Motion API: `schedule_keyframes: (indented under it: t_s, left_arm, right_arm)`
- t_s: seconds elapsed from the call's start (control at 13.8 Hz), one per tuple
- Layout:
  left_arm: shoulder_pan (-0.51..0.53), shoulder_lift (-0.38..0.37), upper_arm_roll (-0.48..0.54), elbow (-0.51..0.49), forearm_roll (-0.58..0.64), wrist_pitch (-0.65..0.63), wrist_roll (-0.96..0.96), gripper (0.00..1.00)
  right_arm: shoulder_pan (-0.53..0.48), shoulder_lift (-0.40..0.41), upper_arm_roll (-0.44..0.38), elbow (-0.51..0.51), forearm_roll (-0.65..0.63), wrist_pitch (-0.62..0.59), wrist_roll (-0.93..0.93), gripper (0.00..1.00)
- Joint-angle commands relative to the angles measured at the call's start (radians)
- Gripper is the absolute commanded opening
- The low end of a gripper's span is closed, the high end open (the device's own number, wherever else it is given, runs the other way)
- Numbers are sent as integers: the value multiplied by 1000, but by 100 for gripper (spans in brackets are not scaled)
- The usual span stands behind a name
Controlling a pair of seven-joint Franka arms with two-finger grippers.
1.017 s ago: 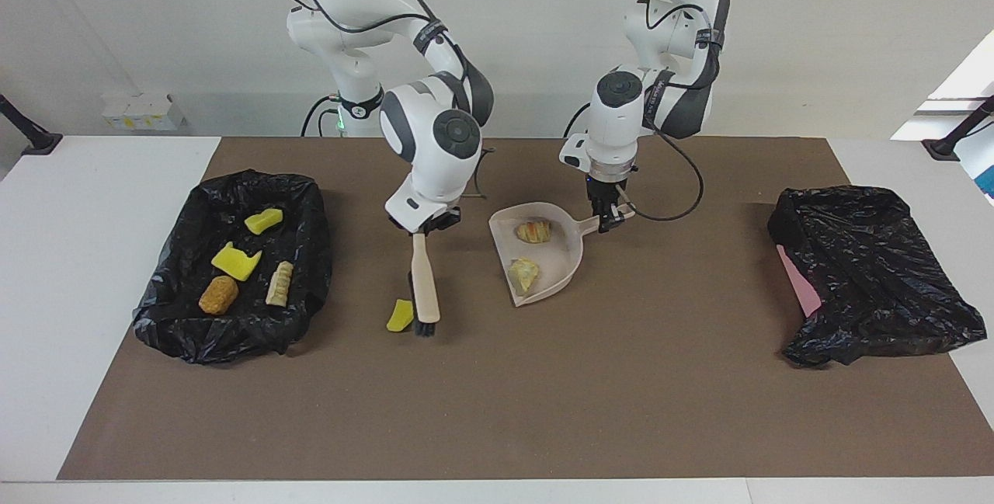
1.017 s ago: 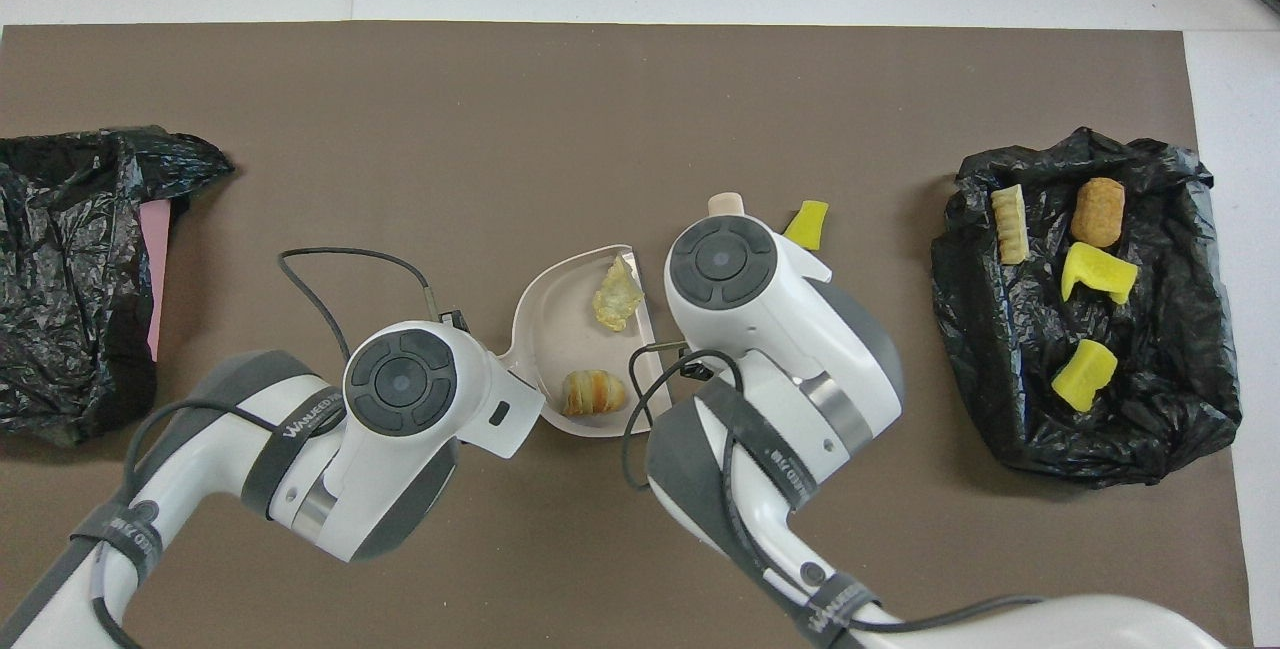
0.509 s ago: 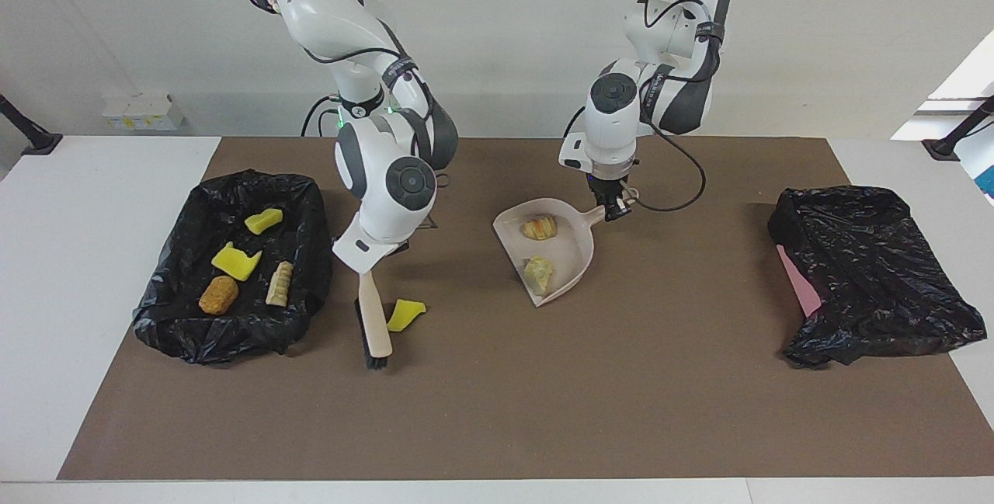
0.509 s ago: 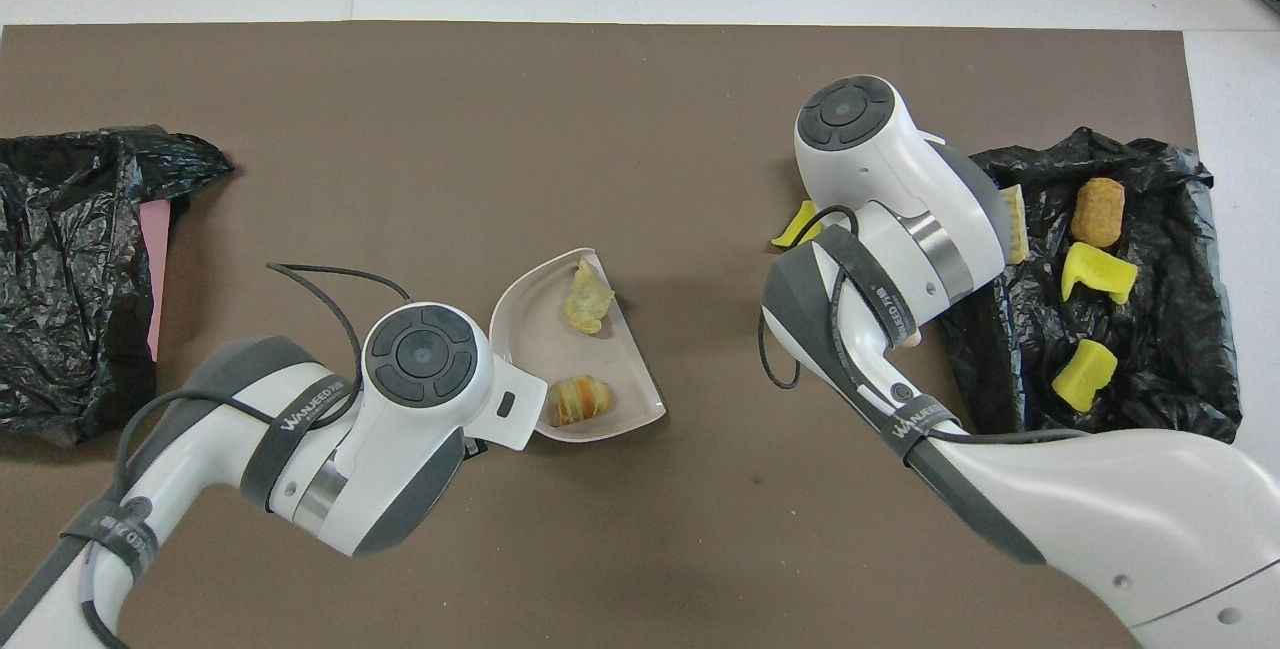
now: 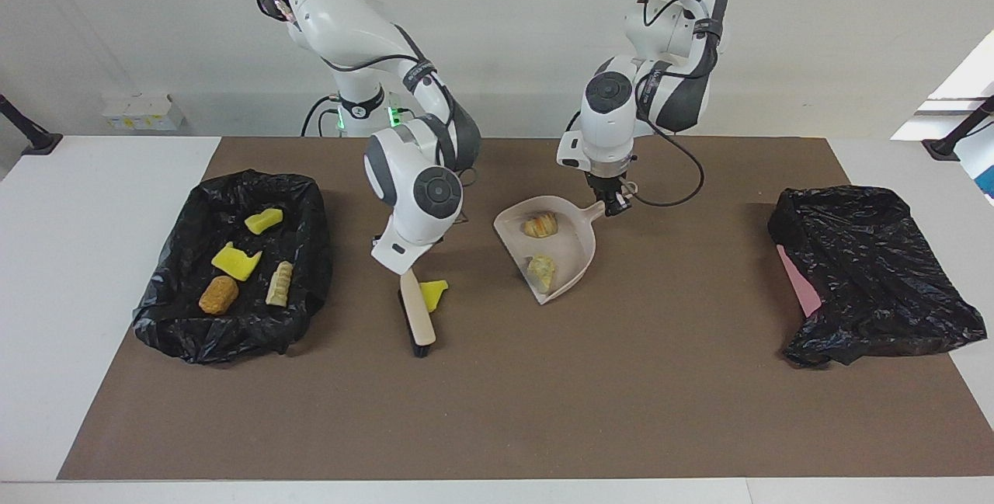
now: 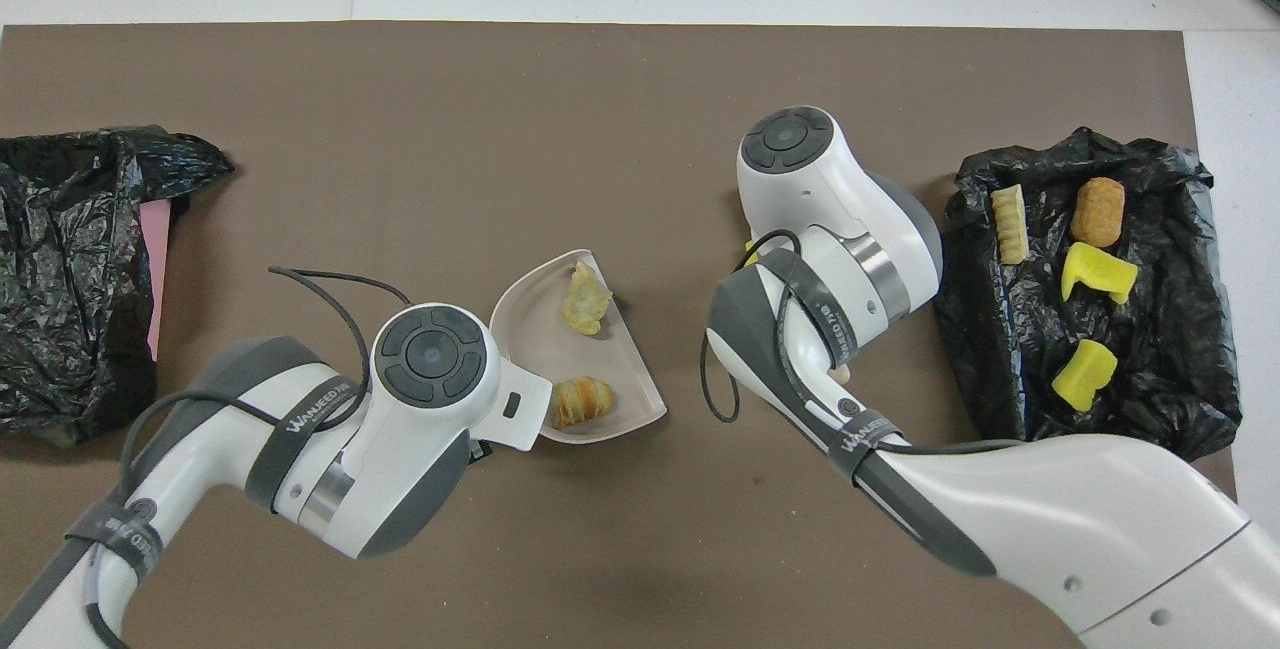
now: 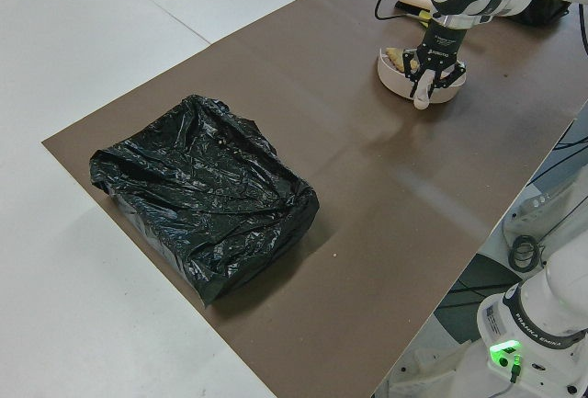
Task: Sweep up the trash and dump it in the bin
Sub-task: 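Sweep the last yellow sponge piece toward the dustpan with the right gripper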
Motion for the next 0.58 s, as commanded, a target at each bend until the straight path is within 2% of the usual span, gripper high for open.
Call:
schedule_keyframes:
  t_s: [0.0,0.22,0.51]
  left_arm:
    - [-9,-2,10,-21,2,65,-14,0]
    - [-8,-1,8,-32,2,118,41,0]
    - [3,3,8,-46,1,194,118,0]
  right_arm:
    - [40,-57,3,-61,103,7,14,0]
    - [128,-97,4,-104,198,12,86,0]
    - [212,-110,6,-78,271,-31,239,0]
